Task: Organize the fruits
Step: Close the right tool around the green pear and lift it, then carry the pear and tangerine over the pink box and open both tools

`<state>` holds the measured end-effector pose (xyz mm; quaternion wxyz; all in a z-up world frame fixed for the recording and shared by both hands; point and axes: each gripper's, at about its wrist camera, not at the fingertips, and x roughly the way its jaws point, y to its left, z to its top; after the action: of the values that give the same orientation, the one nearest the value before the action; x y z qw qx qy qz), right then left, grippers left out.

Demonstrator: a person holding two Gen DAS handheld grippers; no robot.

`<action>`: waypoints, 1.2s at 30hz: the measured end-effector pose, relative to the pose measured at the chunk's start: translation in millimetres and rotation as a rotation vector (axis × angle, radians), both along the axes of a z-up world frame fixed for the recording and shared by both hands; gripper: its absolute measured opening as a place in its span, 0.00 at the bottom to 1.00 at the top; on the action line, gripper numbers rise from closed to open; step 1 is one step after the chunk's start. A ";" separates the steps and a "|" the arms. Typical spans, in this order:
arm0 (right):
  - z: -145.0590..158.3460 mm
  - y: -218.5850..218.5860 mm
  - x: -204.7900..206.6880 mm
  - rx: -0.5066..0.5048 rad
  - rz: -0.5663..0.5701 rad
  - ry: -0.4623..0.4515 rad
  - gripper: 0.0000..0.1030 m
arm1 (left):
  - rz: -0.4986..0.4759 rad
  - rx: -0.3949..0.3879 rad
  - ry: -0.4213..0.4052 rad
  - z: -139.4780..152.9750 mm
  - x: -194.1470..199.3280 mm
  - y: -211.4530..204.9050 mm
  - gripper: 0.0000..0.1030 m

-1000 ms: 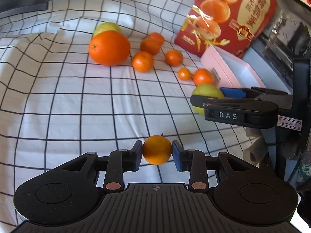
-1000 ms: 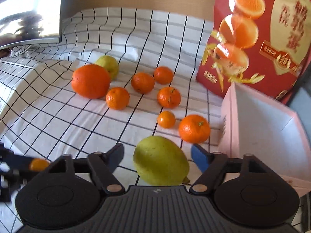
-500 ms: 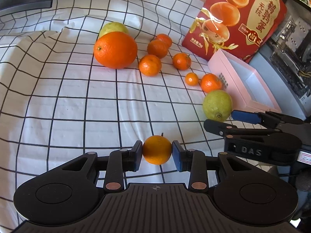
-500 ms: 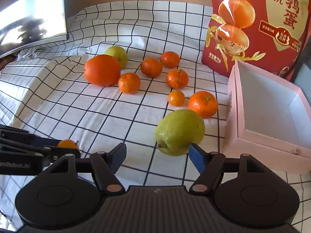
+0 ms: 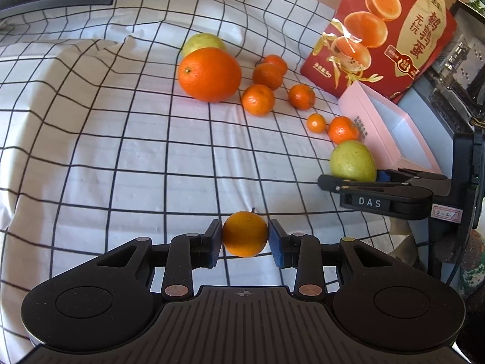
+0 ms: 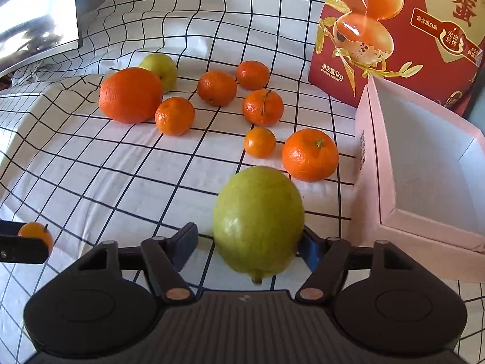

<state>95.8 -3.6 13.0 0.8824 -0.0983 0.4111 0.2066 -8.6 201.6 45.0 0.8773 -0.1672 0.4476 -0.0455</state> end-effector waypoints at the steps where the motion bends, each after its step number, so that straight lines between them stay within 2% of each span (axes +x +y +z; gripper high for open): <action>1: 1.0 0.3 0.4 -0.006 0.001 -0.003 0.63 | -0.002 -0.002 0.004 -0.4 0.1 0.3 0.37; 2: 2.3 0.1 0.4 -0.012 -0.002 -0.009 0.55 | -0.007 -0.004 0.006 -0.7 0.1 -0.1 0.37; 3: 3.8 -0.8 0.4 -0.019 -0.005 -0.014 0.54 | -0.013 -0.008 0.008 -0.7 0.3 -1.3 0.37; 7: 5.9 -9.0 -2.0 0.018 -0.010 0.031 0.54 | -0.055 -0.015 0.008 -2.0 3.3 -10.8 0.37; 17: 15.4 -31.4 -42.2 0.049 -0.066 0.048 0.54 | -0.191 -0.024 -0.002 -2.4 12.6 -45.6 0.37; 27: 16.9 -77.5 -75.2 0.046 -0.198 0.053 0.54 | -0.347 -0.034 0.015 -12.2 21.3 -90.0 0.37; 36: 10.0 -105.9 -81.1 0.030 -0.294 0.049 0.54 | -0.403 -0.024 0.021 -13.7 28.8 -107.6 0.37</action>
<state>14.7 -109.5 23.0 0.8943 -0.0187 0.4392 0.0835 20.2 94.1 31.4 0.8436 -0.0851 0.4805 -0.2238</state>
